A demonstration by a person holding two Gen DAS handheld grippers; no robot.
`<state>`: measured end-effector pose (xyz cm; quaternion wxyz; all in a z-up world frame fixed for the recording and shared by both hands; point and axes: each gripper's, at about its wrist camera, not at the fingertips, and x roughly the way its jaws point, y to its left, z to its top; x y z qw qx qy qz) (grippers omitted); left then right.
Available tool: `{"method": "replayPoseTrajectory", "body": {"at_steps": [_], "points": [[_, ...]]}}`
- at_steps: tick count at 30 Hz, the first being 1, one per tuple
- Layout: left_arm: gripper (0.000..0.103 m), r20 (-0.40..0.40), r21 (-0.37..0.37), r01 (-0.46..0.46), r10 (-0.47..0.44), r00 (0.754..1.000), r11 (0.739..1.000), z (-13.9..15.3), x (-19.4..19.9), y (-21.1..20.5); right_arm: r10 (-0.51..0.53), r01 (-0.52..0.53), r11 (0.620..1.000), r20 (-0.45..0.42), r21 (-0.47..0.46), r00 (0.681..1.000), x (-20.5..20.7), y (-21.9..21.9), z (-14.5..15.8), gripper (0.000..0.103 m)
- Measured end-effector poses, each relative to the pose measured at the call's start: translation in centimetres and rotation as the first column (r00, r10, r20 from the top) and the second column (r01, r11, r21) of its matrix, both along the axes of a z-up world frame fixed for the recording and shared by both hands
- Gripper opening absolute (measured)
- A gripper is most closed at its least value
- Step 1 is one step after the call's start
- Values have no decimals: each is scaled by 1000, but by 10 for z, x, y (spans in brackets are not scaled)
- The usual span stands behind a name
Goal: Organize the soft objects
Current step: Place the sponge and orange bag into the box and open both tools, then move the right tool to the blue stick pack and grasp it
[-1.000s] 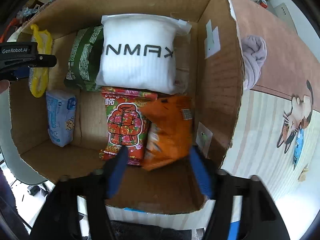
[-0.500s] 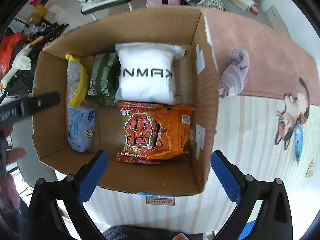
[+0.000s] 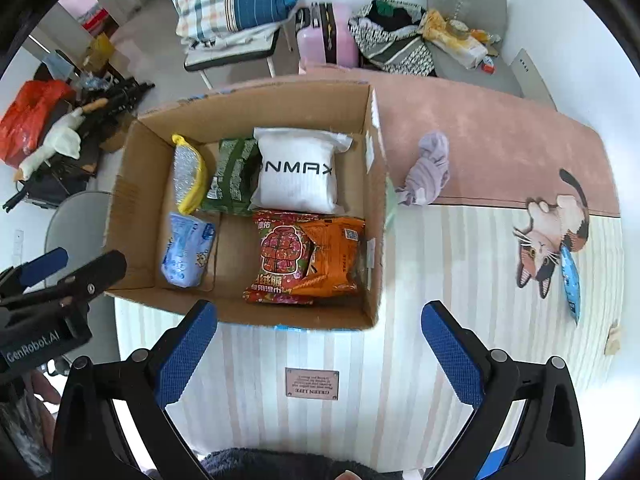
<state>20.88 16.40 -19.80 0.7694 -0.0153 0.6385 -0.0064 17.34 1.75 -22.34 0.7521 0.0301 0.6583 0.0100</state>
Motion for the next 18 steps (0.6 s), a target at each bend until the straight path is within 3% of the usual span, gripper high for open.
{"method": "replayPoseTrajectory", "body": {"at_steps": [6,12,18], "points": [[98,58,-12,3,-2,998,1000,33,-18,-8,42,-40,999,79,-28,996,-24,-3,42,103],[98,112,-18,-10,12,994,1000,60,-26,-9,56,-58,998,115,12,992,-37,-6,68,103],[98,144,42,13,-19,989,999,75,-23,-29,18,-29,997,154,69,988,-38,-21,76,103]]}}
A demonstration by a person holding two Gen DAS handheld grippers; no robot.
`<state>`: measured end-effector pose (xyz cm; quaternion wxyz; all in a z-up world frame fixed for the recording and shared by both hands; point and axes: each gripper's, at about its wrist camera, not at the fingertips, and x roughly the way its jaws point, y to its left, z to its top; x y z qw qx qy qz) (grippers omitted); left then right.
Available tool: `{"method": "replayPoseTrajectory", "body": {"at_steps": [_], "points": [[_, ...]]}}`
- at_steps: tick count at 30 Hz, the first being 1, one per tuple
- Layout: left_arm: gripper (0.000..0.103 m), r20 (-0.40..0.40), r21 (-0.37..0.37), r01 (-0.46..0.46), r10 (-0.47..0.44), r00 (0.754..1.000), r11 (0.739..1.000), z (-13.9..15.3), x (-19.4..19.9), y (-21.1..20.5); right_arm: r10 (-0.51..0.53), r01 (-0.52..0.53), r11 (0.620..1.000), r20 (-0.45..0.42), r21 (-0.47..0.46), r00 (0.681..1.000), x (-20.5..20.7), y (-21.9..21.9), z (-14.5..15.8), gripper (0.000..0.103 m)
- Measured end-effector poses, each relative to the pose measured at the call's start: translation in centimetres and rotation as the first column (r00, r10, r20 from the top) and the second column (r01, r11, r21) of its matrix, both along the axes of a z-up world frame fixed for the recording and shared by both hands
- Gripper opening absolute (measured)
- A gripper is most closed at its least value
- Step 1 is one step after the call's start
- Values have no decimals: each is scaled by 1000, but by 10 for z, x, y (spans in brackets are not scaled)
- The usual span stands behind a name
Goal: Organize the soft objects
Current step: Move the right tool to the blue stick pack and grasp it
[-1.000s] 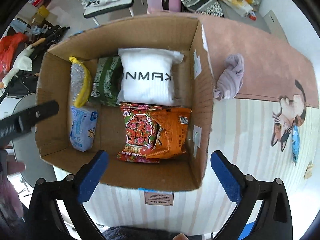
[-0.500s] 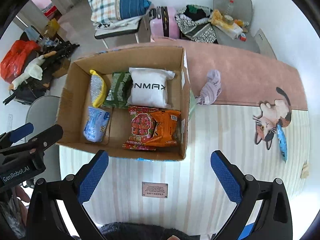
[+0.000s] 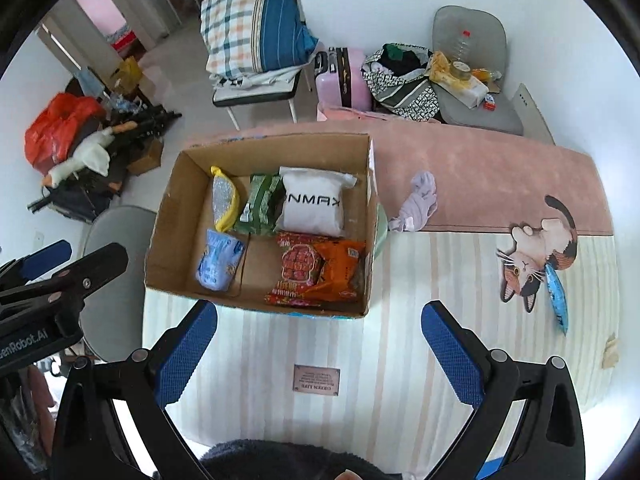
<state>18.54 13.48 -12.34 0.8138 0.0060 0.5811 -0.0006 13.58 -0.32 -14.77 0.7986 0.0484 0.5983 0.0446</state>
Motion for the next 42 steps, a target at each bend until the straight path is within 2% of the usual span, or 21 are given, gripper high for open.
{"method": "replayPoseTrajectory", "body": {"at_steps": [3,6,9,11,15,17,20,26,33,38,40,41,42], "points": [[98,24,63,39,-40,999,997,1,10,-28,-45,45,999,7,24,999,2,-21,-2,103],[98,23,74,103,-104,994,992,-5,28,-63,-115,115,993,-6,29,993,2,-58,-8,103],[98,-13,79,217,-216,976,973,-22,54,-113,-199,199,980,-29,2,980,2,-106,-17,103],[98,-61,98,305,-300,952,947,-43,74,-151,-263,262,965,-51,-33,963,1,-146,-28,103],[98,-156,129,404,-383,910,906,-87,109,-212,-353,343,934,-108,-102,929,2,-213,-55,103],[98,-200,167,445,-411,889,880,-113,125,-242,-396,380,915,-135,-133,908,1,-248,-71,103],[98,-263,197,475,-420,868,858,-149,142,-272,-439,414,896,-174,-162,881,1,-294,-96,103],[98,-384,227,501,-396,834,835,-220,166,-312,-473,421,877,-262,-231,842,9,-362,-146,103],[98,-442,259,504,-363,820,824,-264,172,-330,-454,335,875,-354,-349,817,29,-404,-212,103],[98,-434,252,482,-347,831,839,-266,173,-334,-456,272,858,-401,-436,795,36,-427,-255,101],[98,-419,238,466,-343,841,852,-259,172,-334,-466,273,852,-409,-447,785,38,-437,-265,94],[98,-414,230,459,-341,844,858,-256,171,-334,-466,278,856,-419,-436,779,39,-441,-270,86],[98,-409,217,451,-339,847,866,-252,169,-334,-463,291,867,-439,-404,770,39,-444,-276,68]]}}
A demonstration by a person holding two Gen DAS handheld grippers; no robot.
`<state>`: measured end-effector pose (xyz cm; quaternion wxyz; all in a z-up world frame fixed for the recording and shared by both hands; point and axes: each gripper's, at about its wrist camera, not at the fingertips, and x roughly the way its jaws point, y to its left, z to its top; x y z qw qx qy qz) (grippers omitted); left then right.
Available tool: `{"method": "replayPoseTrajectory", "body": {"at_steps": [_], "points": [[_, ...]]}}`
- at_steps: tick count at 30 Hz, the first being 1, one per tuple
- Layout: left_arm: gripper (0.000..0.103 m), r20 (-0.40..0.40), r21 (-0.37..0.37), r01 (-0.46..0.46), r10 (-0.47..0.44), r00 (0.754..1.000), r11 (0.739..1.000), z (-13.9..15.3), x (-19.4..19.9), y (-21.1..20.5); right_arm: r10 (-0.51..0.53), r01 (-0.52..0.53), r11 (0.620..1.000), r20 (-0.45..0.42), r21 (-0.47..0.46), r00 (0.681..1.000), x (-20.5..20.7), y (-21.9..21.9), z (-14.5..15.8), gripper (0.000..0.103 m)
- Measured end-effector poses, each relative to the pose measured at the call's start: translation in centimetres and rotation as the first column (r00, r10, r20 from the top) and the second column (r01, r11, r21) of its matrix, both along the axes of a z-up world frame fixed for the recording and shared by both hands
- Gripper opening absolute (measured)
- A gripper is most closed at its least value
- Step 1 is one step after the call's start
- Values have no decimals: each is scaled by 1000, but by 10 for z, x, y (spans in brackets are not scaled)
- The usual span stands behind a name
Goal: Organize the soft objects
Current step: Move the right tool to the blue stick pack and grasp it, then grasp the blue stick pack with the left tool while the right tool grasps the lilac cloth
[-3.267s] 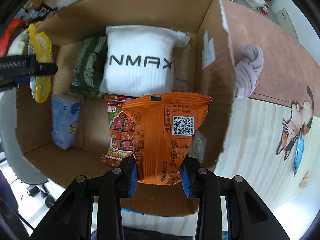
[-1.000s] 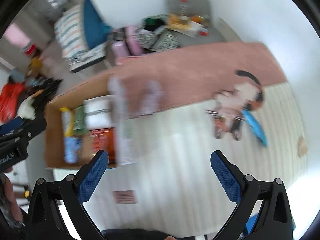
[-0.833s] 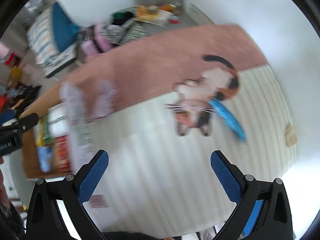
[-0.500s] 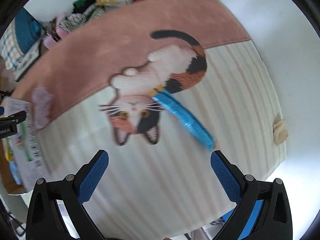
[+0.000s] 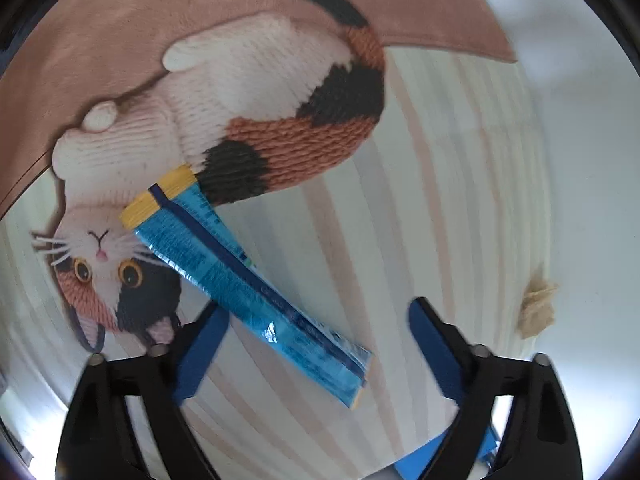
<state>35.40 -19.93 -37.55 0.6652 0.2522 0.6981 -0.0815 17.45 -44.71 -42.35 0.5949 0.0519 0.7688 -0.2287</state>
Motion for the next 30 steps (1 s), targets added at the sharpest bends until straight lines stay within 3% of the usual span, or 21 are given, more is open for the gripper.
{"method": "replayPoseTrajectory", "body": {"at_steps": [3,5,9,12,14,16,18,19,22,26,30], "points": [[98,1,-48,-25,25,1000,999,13,-8,0,-79,75,989,24,125,997,-4,-2,-3,31],[98,-5,-84,-39,39,999,996,21,-17,-1,-118,109,974,34,197,992,-10,9,-2,20],[98,-11,-115,-46,45,999,992,29,-41,3,-162,136,929,48,344,986,-28,55,2,18],[98,-59,-137,-55,47,997,989,25,-67,8,-171,128,867,47,482,984,-47,104,4,18],[98,-89,-145,-60,48,995,988,22,-83,13,-143,103,823,28,558,989,-58,136,4,20],[98,-117,-158,-71,52,992,985,17,-98,16,-128,92,799,19,595,992,-68,154,6,29],[98,-148,-182,-97,71,987,979,14,-111,19,-129,89,817,30,569,991,-80,156,13,66],[98,-162,-189,-105,75,984,976,13,-119,20,-118,75,834,43,546,992,-85,154,17,72],[98,-190,-205,-115,75,979,972,8,-141,16,-117,72,888,72,455,991,-105,140,35,74],[98,-213,-202,-105,61,975,974,-10,-167,-5,-147,93,904,98,418,984,-124,109,53,74],[98,-205,-160,-111,77,976,981,-33,-182,-29,-107,51,908,113,415,988,-115,79,63,74]]}}
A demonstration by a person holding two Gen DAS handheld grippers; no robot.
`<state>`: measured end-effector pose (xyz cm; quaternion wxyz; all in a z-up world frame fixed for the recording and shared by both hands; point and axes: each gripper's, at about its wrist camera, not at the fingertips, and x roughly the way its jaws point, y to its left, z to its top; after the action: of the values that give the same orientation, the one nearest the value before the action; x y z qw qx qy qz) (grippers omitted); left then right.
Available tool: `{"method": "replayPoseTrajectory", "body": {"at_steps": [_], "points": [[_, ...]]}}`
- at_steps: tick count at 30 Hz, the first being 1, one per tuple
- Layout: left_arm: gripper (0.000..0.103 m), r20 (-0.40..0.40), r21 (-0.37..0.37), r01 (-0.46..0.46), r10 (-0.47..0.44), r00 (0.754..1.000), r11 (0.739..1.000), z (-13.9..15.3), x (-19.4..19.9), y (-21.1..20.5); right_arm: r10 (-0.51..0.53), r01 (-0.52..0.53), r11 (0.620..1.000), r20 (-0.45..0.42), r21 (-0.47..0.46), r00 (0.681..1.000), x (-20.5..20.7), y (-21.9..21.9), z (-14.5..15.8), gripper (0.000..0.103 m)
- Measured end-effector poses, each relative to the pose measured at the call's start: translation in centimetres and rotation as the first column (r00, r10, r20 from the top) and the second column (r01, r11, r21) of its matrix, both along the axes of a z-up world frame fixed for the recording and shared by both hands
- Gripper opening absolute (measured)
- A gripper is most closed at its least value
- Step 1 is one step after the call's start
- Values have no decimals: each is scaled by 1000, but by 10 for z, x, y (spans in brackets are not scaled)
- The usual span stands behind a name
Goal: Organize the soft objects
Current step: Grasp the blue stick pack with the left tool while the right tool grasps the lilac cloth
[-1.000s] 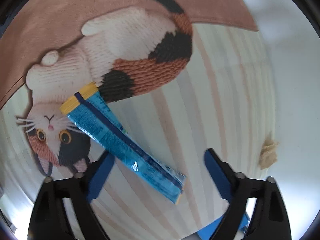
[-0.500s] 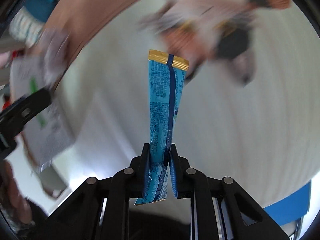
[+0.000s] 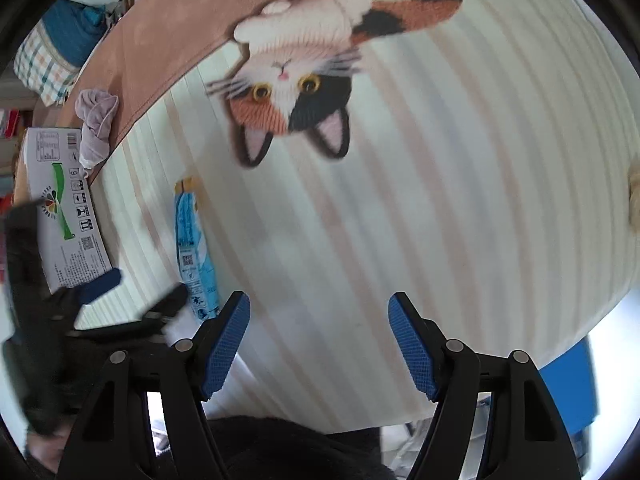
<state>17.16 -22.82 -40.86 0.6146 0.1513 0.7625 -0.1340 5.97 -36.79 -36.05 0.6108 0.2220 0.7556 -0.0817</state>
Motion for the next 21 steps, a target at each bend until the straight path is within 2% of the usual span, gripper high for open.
{"method": "replayPoseTrajectory", "body": {"at_steps": [1,2,4,6,9,14,19,21], "points": [[88,0,13,-14,14,1000,1000,-6,-2,-3,31,-31,1000,2,-5,1000,9,-4,2,74],[67,-6,29,-34,34,999,999,-12,-5,-5,71,-71,997,4,-19,997,17,-5,7,74],[44,-25,41,-77,78,997,996,-19,-8,-3,125,-124,992,17,-25,992,46,-13,15,74],[32,-9,46,-145,146,989,988,-17,-9,4,181,-181,983,41,-18,983,72,-11,30,74],[25,34,69,-213,211,977,975,-9,-16,15,246,-248,969,87,14,965,119,7,45,74],[16,96,74,-316,308,946,946,17,-30,37,321,-337,935,138,112,937,199,58,39,74],[15,118,88,-402,391,913,911,27,-26,67,294,-303,919,73,254,953,260,111,-7,74],[15,102,98,-436,427,898,894,25,-21,78,286,-286,919,39,271,957,277,130,-26,74]]}}
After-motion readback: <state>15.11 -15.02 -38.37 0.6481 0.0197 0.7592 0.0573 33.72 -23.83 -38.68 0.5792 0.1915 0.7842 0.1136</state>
